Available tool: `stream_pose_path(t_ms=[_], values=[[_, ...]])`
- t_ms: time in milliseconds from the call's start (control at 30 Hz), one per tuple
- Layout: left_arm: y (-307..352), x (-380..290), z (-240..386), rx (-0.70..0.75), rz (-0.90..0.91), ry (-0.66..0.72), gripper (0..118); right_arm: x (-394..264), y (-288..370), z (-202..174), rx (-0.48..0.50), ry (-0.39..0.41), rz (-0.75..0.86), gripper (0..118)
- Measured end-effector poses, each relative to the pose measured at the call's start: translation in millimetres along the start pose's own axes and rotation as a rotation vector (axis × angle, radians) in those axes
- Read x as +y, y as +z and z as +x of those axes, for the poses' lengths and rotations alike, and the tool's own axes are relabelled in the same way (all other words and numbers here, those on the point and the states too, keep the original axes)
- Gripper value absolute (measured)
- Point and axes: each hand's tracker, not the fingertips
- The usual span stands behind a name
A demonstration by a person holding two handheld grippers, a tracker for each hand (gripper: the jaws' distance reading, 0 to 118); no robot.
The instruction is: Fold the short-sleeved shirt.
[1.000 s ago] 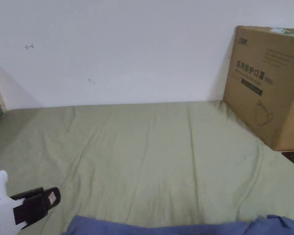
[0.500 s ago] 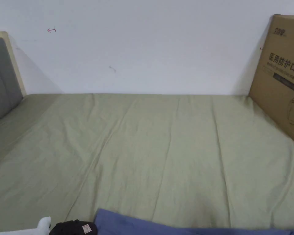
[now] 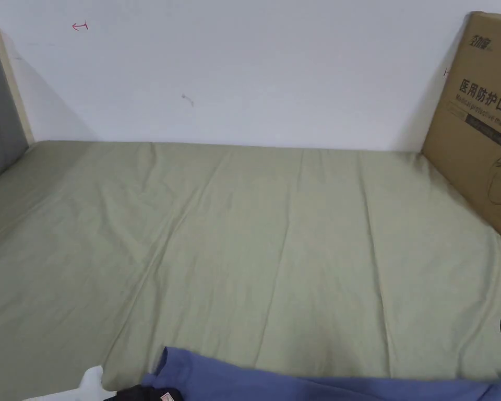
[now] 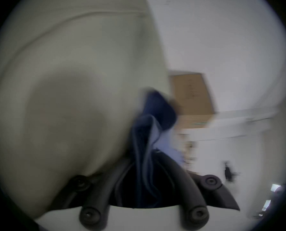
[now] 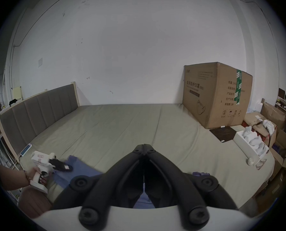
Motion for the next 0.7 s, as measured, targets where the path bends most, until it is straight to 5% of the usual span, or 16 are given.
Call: stream_pose_path(t_ms=[233, 400, 700], values=[[39, -28, 115, 0.381, 0.117, -0.455, 6, -2, 5, 7, 0.019, -0.018, -0.007, 0], [62, -53, 150, 1.085, 0.305, -0.743, 6, -11, 11, 19, 0.028, -0.034, -0.003, 0], [-24, -88, 237, 0.416, 0.125, -0.637, 6, -22, 18, 45, 0.049, -0.087, 0.003, 0]])
